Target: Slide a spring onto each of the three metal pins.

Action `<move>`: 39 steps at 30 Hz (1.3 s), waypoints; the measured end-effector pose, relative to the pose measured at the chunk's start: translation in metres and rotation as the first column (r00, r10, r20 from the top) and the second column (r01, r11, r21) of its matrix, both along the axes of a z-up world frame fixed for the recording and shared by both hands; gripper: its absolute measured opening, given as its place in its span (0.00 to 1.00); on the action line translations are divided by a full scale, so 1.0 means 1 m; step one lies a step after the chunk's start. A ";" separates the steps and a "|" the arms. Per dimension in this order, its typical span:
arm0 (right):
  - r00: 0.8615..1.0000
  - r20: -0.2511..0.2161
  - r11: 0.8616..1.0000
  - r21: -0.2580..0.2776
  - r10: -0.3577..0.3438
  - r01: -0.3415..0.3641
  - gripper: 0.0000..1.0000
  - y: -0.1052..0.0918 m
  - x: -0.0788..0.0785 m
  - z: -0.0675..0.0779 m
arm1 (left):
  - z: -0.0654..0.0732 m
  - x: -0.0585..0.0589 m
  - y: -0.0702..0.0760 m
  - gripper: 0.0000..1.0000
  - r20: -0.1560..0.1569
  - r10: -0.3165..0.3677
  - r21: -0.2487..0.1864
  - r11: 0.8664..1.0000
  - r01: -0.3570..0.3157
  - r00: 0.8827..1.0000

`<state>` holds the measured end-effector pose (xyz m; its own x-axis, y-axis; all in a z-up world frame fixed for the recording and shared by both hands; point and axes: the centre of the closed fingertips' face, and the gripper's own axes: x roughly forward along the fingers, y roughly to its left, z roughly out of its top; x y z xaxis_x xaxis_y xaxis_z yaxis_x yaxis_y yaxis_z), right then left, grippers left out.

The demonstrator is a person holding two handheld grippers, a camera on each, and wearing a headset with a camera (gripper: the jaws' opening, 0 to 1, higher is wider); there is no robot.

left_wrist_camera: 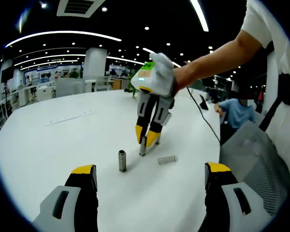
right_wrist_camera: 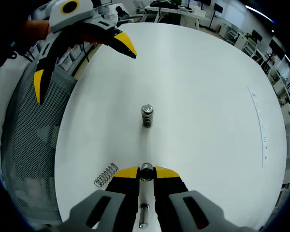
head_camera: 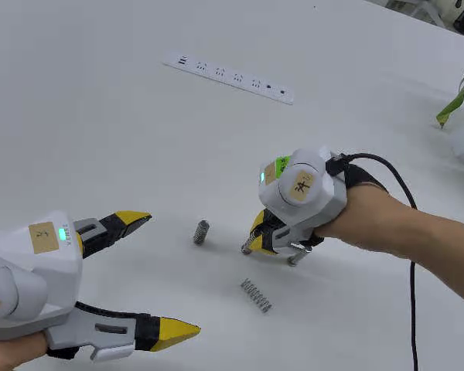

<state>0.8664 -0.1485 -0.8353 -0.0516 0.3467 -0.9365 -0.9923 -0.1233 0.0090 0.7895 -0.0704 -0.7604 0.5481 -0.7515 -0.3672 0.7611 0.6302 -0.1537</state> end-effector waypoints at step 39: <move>0.989 0.006 0.974 0.175 -0.149 0.146 0.29 -0.009 -0.001 0.041 | 0.013 -0.005 0.001 0.92 0.017 -0.036 0.063 0.997 0.035 0.999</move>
<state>0.8658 -0.1572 -0.7939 0.0293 0.5062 -0.8619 -0.9995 0.0265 -0.0183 0.7845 -0.0694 -0.7476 0.5288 -0.7462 -0.4044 0.7853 0.6109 -0.1003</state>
